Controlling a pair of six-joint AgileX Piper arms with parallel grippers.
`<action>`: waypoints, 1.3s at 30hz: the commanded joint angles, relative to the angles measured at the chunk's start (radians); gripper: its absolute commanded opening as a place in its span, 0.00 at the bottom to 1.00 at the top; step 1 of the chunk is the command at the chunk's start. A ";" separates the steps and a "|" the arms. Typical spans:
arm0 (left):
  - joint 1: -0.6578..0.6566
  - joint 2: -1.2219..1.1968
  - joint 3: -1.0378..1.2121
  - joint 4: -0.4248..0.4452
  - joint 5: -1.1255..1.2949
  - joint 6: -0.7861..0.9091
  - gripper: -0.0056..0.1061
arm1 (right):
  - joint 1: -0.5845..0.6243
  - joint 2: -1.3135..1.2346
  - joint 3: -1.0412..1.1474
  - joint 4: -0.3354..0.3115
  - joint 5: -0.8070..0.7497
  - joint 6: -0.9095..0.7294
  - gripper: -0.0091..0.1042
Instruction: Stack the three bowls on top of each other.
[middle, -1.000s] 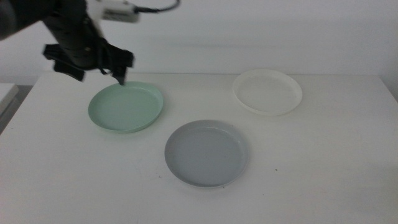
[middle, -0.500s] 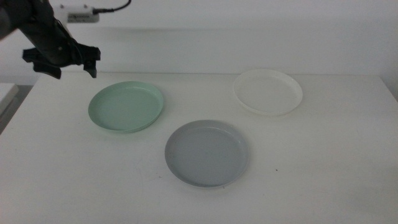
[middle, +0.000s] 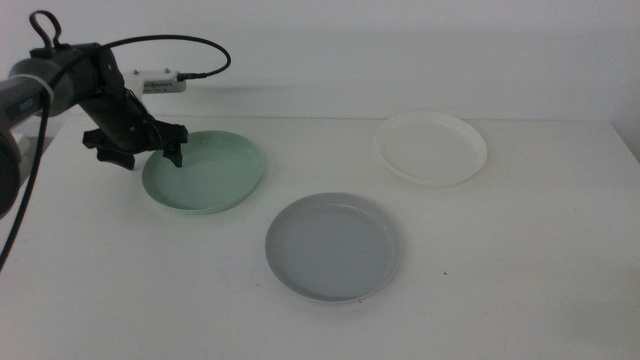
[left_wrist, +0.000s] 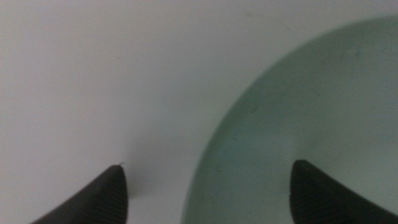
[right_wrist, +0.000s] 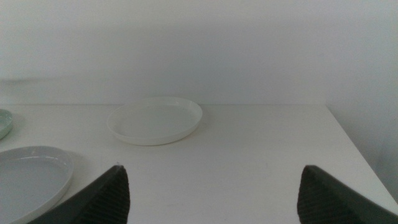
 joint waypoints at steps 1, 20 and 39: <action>0.002 0.005 -0.006 -0.034 -0.011 0.015 0.78 | -0.005 -0.005 0.004 -0.007 -0.008 -0.003 0.89; -0.011 -0.306 0.127 -0.091 0.011 0.126 0.03 | -0.005 -0.005 0.004 -0.007 -0.008 -0.003 0.89; -0.371 -0.443 0.379 -0.087 -0.036 -0.066 0.03 | -0.005 -0.005 0.004 -0.007 -0.008 -0.003 0.89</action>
